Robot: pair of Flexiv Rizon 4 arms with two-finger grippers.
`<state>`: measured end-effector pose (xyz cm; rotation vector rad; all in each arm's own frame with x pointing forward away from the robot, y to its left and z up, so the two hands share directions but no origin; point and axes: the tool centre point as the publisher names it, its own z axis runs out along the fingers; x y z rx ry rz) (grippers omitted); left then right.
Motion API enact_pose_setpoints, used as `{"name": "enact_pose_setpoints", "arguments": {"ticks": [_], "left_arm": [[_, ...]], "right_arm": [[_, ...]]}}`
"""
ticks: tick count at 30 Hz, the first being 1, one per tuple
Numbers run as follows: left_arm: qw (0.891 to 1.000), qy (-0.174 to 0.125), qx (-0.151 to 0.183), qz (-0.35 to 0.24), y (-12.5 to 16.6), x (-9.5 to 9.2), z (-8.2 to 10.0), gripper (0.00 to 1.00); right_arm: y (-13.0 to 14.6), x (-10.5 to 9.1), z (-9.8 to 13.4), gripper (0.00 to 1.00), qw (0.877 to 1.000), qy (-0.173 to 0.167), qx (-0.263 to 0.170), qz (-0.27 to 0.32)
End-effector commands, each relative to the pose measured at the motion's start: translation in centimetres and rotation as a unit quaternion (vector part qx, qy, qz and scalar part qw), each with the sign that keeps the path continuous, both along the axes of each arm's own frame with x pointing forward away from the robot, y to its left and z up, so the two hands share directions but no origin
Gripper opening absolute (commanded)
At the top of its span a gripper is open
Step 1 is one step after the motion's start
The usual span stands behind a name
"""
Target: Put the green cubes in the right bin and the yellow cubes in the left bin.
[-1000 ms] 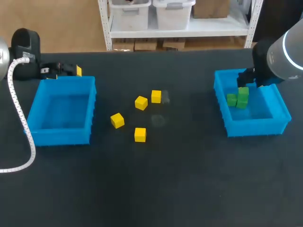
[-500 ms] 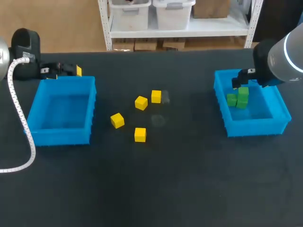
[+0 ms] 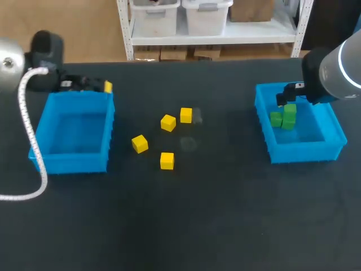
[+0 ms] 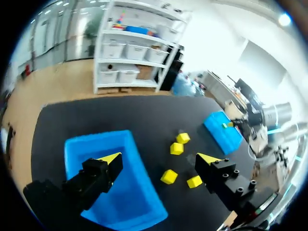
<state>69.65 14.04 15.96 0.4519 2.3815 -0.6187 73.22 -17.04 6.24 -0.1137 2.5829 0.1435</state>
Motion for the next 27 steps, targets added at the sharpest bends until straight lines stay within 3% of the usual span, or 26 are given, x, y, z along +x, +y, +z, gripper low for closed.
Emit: {"name": "enact_pose_setpoints", "arguments": {"ticks": [1, 5, 13, 19, 23, 27], "left_arm": [[0.993, 0.032, 0.066, -0.090, -3.2, 4.1, 0.2, 1.00], [0.977, 0.054, 0.106, -0.175, -5.0, 5.1, 0.0, 1.00], [0.934, 0.107, 0.186, -0.286, -6.9, 4.6, -1.7, 1.00], [0.915, 0.120, 0.235, -0.304, -7.6, 3.7, -3.8, 1.00], [0.908, 0.130, 0.253, -0.308, -8.0, 2.0, -5.0, 1.00], [0.893, 0.151, 0.274, -0.324, -8.0, -0.2, -6.3, 1.00]], "right_arm": [[0.0, -0.2, 0.0, 1.00, 1.000, -0.003, -0.001, -0.001], [0.0, -0.2, 0.0, 1.00, 1.000, -0.003, -0.001, -0.001], [0.0, -0.2, 0.0, 1.00, 1.000, -0.003, -0.001, -0.001], [0.0, -0.2, 0.0, 1.00, 1.000, -0.003, -0.001, -0.001], [0.0, -0.2, 0.0, 1.00, 1.000, -0.003, -0.001, -0.001], [0.0, -0.2, 0.0, 1.00, 1.000, -0.003, -0.001, -0.001]]}}
